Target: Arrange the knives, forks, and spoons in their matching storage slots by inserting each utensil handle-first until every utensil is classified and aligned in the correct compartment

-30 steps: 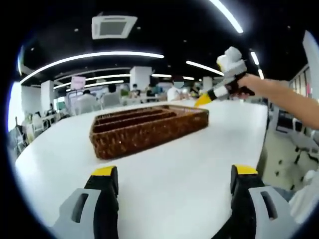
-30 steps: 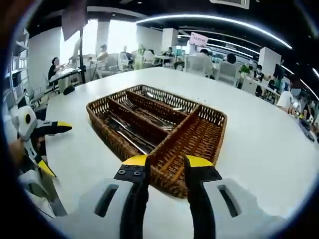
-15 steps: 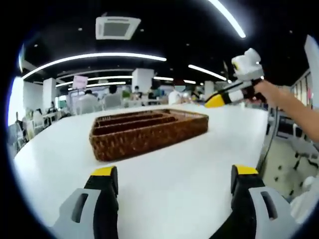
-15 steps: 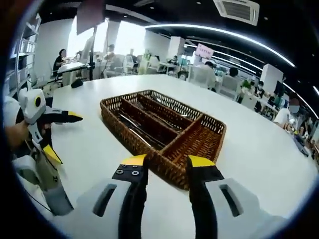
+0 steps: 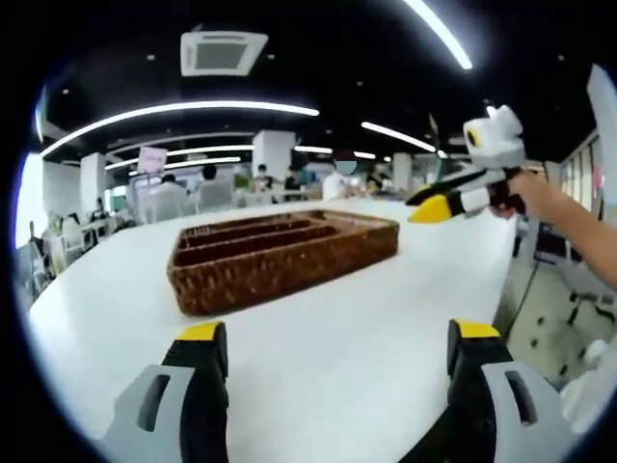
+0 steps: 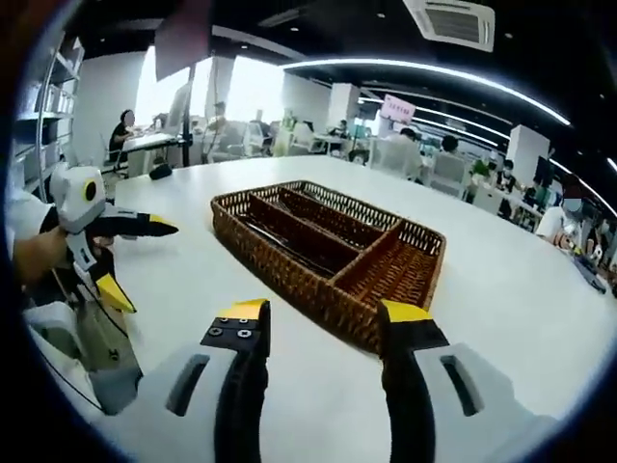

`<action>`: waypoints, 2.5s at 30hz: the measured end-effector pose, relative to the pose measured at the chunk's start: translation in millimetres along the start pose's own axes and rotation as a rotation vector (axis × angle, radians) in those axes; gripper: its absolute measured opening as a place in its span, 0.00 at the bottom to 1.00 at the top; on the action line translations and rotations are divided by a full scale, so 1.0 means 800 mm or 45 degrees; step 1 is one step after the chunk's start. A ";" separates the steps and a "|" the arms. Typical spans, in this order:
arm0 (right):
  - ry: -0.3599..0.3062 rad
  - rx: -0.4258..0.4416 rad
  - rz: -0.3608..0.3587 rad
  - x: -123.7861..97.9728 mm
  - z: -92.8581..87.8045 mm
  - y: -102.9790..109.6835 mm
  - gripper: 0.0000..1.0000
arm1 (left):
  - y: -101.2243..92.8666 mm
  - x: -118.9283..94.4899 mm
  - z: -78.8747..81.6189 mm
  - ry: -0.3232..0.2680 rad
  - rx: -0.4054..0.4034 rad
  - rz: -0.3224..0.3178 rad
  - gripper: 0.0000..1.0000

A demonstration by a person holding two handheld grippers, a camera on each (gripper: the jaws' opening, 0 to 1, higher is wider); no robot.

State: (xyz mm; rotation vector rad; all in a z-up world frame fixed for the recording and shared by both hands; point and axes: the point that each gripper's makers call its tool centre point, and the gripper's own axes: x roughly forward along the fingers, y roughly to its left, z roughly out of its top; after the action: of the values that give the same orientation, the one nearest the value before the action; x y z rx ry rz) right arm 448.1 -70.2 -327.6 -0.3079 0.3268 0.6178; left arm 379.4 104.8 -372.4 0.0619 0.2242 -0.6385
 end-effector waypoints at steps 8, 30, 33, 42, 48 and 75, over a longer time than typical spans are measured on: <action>-0.049 -0.002 -0.026 -0.010 -0.006 0.003 0.60 | 0.005 -0.002 0.005 -0.011 0.004 0.022 0.96; -0.219 0.160 -0.098 -0.049 -0.011 0.030 1.00 | 0.022 -0.028 0.034 -0.026 0.086 0.214 0.99; -0.221 0.152 -0.116 -0.048 -0.012 0.030 1.00 | 0.031 -0.026 0.031 -0.013 0.076 0.249 0.99; -0.227 0.214 -0.158 -0.052 -0.019 0.022 1.00 | 0.027 -0.019 0.023 -0.010 -0.030 0.221 1.00; -0.199 0.206 -0.166 -0.049 -0.030 0.021 0.99 | 0.028 -0.012 0.025 -0.003 0.001 0.233 1.00; -0.216 0.207 -0.133 -0.043 -0.023 0.018 0.96 | 0.031 -0.013 0.024 0.012 0.095 0.290 1.00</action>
State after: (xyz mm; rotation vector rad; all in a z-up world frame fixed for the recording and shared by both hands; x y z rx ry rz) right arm 409.0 -84.0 -333.7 -0.1145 0.1953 0.5069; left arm 390.1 128.3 -351.7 0.1596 0.1988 -0.4194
